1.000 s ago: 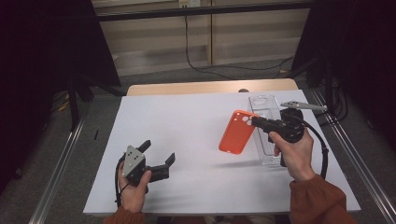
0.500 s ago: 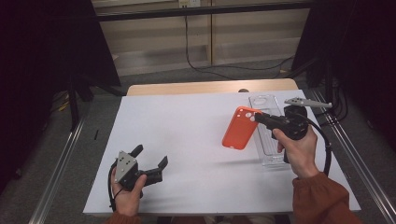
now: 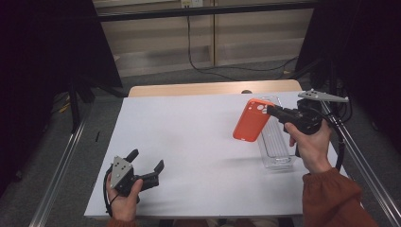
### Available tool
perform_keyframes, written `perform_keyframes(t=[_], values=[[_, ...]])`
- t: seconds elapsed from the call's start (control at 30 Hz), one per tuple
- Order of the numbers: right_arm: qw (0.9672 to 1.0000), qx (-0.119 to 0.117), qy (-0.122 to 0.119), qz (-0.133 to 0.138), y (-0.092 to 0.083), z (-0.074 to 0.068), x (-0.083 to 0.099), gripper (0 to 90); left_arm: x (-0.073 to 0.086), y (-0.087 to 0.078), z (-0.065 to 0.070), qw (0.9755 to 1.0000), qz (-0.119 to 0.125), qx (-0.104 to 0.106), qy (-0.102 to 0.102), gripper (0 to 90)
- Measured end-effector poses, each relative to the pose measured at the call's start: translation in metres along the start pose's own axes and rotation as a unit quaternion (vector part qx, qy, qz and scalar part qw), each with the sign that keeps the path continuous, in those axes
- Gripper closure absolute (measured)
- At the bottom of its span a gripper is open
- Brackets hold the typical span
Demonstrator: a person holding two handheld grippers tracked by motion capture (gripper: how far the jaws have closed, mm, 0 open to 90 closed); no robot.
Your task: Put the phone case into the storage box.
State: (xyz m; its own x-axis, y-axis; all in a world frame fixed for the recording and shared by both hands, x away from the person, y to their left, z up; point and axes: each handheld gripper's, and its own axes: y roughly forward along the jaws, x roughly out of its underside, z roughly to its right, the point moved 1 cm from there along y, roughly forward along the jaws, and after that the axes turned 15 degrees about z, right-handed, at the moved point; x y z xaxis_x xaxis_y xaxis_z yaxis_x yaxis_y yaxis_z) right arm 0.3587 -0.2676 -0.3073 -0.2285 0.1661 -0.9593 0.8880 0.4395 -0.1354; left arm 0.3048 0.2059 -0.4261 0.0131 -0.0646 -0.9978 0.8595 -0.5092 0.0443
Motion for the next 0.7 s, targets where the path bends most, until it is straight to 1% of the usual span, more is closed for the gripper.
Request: perform_keyframes(t=[0.03, 0.1, 0.17, 0.2, 0.27, 0.3, 0.37, 0.4, 0.5, 0.57, 0.6, 0.7], values=[[1.0000, 0.001, 0.000, 0.004, -0.001, 0.002, -0.002, 84.0, 0.000, -0.001, 0.000, 1.0000, -0.001, 0.001, 0.003, 1.5], [1.0000, 0.002, -0.003, 0.009, -0.002, 0.005, -0.005, 84.0, 0.001, -0.003, -0.001, 1.0000, -0.001, -0.007, 0.004, 1.5], [0.9998, 0.005, -0.006, 0.016, -0.004, 0.008, -0.008, 84.0, 0.002, -0.003, -0.001, 1.0000, -0.004, -0.003, -0.002, 1.5], [0.9998, 0.007, -0.007, 0.017, -0.004, 0.010, -0.010, 84.0, 0.002, -0.003, 0.000, 1.0000, -0.004, -0.002, 0.001, 1.5], [0.9996, 0.013, -0.010, 0.022, -0.005, 0.014, -0.013, 84.0, 0.002, -0.003, 0.000, 1.0000, -0.002, 0.001, 0.001, 1.6], [0.9996, 0.014, -0.010, 0.023, -0.005, 0.016, -0.014, 84.0, 0.002, -0.003, 0.000, 1.0000, -0.002, 0.001, 0.001, 1.6], [0.9994, 0.019, -0.013, 0.026, -0.006, 0.019, -0.016, 84.0, 0.002, -0.005, 0.000, 1.0000, -0.002, -0.005, 0.000, 1.6], [0.9993, 0.022, -0.014, 0.027, -0.006, 0.020, -0.017, 84.0, 0.002, -0.006, 0.000, 1.0000, -0.002, -0.003, 0.001, 1.6], [0.9990, 0.025, -0.018, 0.033, -0.004, 0.024, -0.019, 84.0, 0.002, -0.006, 0.000, 1.0000, 0.000, -0.007, 0.003, 1.6], [0.9987, 0.029, -0.024, 0.034, -0.001, 0.026, -0.020, 84.0, 0.002, -0.005, 0.001, 1.0000, -0.003, -0.004, 0.004, 1.6], [0.9986, 0.032, -0.022, 0.036, 0.000, 0.028, -0.021, 84.0, 0.003, -0.005, 0.002, 1.0000, -0.004, -0.004, 0.006, 1.6], [0.9983, 0.038, -0.022, 0.039, 0.003, 0.030, -0.022, 84.0, 0.003, -0.004, 0.002, 1.0000, -0.001, -0.005, 0.002, 1.8]])
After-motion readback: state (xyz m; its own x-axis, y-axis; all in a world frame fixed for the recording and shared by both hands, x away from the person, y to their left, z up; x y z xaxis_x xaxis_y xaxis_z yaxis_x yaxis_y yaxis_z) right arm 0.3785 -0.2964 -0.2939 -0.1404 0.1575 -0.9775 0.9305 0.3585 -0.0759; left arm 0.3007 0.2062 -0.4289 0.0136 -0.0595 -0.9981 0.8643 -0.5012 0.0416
